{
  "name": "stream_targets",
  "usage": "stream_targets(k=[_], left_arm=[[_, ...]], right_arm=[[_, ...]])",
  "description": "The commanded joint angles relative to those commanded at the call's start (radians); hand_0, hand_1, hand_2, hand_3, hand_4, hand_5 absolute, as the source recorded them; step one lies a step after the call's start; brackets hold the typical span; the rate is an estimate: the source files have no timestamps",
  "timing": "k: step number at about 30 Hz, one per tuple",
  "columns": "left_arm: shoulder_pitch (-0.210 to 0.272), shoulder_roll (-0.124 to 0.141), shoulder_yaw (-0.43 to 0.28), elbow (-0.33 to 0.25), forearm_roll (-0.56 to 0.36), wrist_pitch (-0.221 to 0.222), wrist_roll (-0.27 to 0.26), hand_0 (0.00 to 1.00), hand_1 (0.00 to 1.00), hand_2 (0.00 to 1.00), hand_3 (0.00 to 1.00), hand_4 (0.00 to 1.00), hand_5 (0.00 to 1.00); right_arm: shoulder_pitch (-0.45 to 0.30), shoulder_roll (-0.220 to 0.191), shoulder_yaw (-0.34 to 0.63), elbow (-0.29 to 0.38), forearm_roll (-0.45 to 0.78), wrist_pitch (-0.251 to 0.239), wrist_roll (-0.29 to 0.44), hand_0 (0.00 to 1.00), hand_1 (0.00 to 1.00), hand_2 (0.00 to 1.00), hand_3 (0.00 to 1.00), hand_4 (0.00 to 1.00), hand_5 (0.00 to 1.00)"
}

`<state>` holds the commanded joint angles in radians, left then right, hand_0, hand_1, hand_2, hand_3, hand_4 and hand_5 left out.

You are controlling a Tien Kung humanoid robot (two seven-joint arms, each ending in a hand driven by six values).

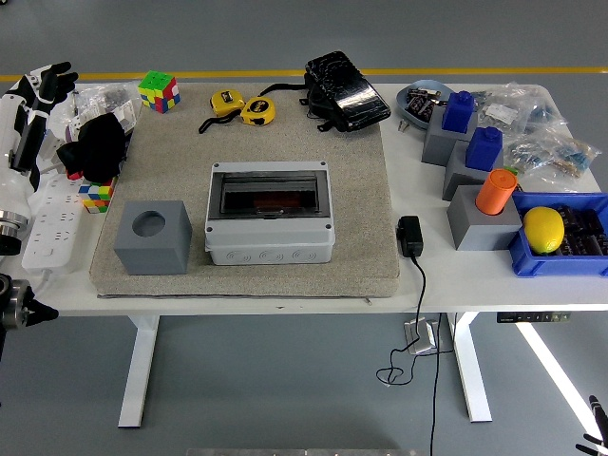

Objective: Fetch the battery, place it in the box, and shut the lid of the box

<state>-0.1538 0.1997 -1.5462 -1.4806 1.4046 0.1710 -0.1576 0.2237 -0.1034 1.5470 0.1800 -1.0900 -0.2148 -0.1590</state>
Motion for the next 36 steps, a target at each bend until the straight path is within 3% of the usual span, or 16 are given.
stream_targets(k=[36], left_arm=[[0.000,0.003,0.002,-0.001,-0.002,0.003,0.000,0.814,0.790,0.766,0.764,0.998,0.998]], right_arm=[[0.000,-0.001,-0.006,0.000,0.004,-0.001,-0.002,0.805,0.748,0.727,0.785,0.998,0.987]])
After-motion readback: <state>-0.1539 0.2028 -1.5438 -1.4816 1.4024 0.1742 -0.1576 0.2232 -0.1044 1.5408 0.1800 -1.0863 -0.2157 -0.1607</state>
